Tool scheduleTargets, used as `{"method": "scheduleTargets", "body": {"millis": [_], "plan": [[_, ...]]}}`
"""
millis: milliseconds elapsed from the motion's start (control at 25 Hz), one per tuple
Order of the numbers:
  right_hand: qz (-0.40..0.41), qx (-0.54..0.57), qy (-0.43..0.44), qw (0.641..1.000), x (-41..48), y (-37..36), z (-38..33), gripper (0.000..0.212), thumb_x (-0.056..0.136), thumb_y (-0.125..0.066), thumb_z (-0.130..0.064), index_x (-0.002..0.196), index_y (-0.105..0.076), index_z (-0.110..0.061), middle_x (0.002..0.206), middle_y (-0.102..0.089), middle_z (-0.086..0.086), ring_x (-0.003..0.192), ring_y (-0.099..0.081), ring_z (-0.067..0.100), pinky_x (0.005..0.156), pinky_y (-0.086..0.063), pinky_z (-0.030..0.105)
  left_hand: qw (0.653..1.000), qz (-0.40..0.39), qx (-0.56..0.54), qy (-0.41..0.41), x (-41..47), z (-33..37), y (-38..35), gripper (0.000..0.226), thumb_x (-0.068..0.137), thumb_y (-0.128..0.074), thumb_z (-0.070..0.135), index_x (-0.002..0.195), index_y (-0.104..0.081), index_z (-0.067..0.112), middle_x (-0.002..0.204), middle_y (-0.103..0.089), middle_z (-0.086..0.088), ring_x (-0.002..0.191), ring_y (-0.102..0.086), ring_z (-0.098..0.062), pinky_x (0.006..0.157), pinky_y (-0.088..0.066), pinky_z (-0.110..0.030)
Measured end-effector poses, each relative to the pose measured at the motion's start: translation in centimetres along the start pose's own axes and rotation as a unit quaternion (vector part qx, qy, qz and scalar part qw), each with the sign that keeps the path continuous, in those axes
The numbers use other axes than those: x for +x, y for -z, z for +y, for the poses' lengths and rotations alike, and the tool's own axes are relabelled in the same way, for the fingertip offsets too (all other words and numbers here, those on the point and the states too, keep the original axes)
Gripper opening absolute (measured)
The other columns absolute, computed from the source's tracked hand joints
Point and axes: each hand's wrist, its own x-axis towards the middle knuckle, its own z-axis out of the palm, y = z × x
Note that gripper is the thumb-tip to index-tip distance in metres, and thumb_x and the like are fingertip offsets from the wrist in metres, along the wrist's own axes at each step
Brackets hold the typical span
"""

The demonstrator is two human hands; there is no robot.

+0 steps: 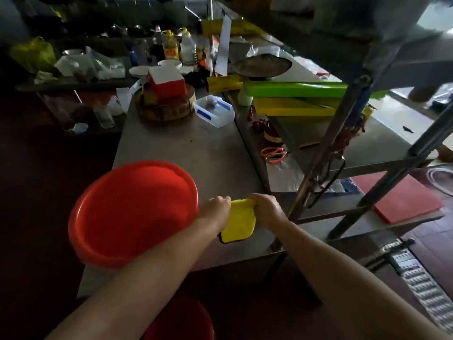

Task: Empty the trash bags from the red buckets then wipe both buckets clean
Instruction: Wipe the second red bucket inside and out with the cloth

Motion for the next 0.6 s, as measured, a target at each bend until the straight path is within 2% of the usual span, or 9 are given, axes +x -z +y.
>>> {"method": "scheduleTargets", "body": {"millis": [80, 160, 240, 320, 360, 440, 520, 600], "plan": [[0.023, 0.034, 0.014, 0.999, 0.6, -1.6, 1.2, 0.038, 0.098, -0.046, -0.004, 0.131, -0.064, -0.01, 0.13, -0.061, 0.011, 0.121, -0.055, 0.029, 0.097, -0.042, 0.03, 0.998, 0.055, 0.0, 0.009, 0.4, 0.2, -2.5, 0.036, 0.085, -0.057, -0.003, 0.118, -0.056, 0.011, 0.112, -0.064, -0.01, 0.107, -0.062, -0.032, 0.084, -0.051, -0.042], [0.047, 0.034, 0.046, 0.997, 0.4, -4.3, 3.5, 0.04, 0.096, -0.048, 0.0, 0.132, -0.063, -0.009, 0.137, -0.058, 0.012, 0.124, -0.055, 0.03, 0.1, -0.043, 0.034, 0.994, 0.103, 0.015, -0.009, 0.1, 0.3, -5.8, 0.036, 0.075, -0.068, -0.001, 0.109, -0.065, 0.009, 0.102, -0.068, -0.009, 0.097, -0.066, -0.03, 0.079, -0.055, -0.039], [0.01, 0.004, 0.074, 0.997, -0.8, -8.3, 6.7, 0.045, 0.095, -0.05, 0.004, 0.137, -0.061, -0.011, 0.151, -0.048, 0.013, 0.138, -0.047, 0.028, 0.113, -0.039, 0.035, 0.993, 0.108, 0.02, -0.043, -1.2, 0.1, -10.8, 0.029, 0.077, -0.052, 0.006, 0.098, -0.072, 0.009, 0.097, -0.072, -0.01, 0.094, -0.07, -0.032, 0.076, -0.059, -0.04], [-0.076, -0.045, 0.091, 0.992, -2.9, -12.4, 10.0, 0.054, 0.095, -0.047, 0.007, 0.145, -0.053, -0.013, 0.161, -0.034, 0.007, 0.151, -0.027, 0.018, 0.12, -0.03, 0.03, 0.999, 0.043, -0.001, -0.023, -3.8, -0.3, -16.4, 0.043, 0.082, -0.036, 0.011, 0.104, -0.073, 0.011, 0.11, -0.073, -0.009, 0.11, -0.068, -0.031, 0.089, -0.056, -0.049], [-0.11, -0.057, 0.095, 0.988, -4.1, -14.6, 11.6, 0.057, 0.094, -0.047, 0.008, 0.147, -0.051, -0.014, 0.163, -0.031, 0.004, 0.153, -0.022, 0.016, 0.119, -0.032, 0.032, 1.0, 0.01, -0.002, 0.001, -5.2, -0.5, -19.3, 0.045, 0.086, -0.035, 0.01, 0.114, -0.071, 0.012, 0.122, -0.07, -0.007, 0.121, -0.062, -0.029, 0.099, -0.05, -0.052], [-0.152, -0.068, 0.094, 0.982, -5.8, -18.1, 13.8, 0.06, 0.091, -0.049, 0.007, 0.147, -0.051, -0.016, 0.163, -0.03, 0.001, 0.153, -0.019, 0.014, 0.118, -0.034, 0.034, 0.998, -0.067, -0.005, 0.02, -7.4, -1.2, -24.3, 0.045, 0.097, -0.037, 0.006, 0.136, -0.057, 0.015, 0.151, -0.048, -0.004, 0.144, -0.039, -0.024, 0.117, -0.029, -0.051], [-0.162, -0.078, 0.104, 0.978, -6.7, -20.0, 14.8, 0.061, 0.089, -0.052, 0.007, 0.146, -0.052, -0.015, 0.163, -0.03, 0.001, 0.153, -0.017, 0.015, 0.119, -0.033, 0.033, 0.997, -0.08, -0.011, 0.013, -8.4, -1.6, -26.5, 0.041, 0.101, -0.038, 0.008, 0.137, -0.053, 0.017, 0.162, -0.03, -0.002, 0.152, -0.02, -0.023, 0.12, -0.019, -0.05], [-0.145, -0.096, 0.116, 0.978, -6.6, -20.8, 15.2, 0.06, 0.089, -0.053, 0.007, 0.145, -0.054, -0.013, 0.163, -0.03, 0.002, 0.154, -0.017, 0.018, 0.12, -0.032, 0.034, 0.998, -0.061, 0.001, 0.006, -8.5, -1.8, -27.5, 0.037, 0.101, -0.038, 0.01, 0.133, -0.055, 0.017, 0.165, -0.021, -0.002, 0.153, -0.013, -0.023, 0.121, -0.017, -0.051]]}}
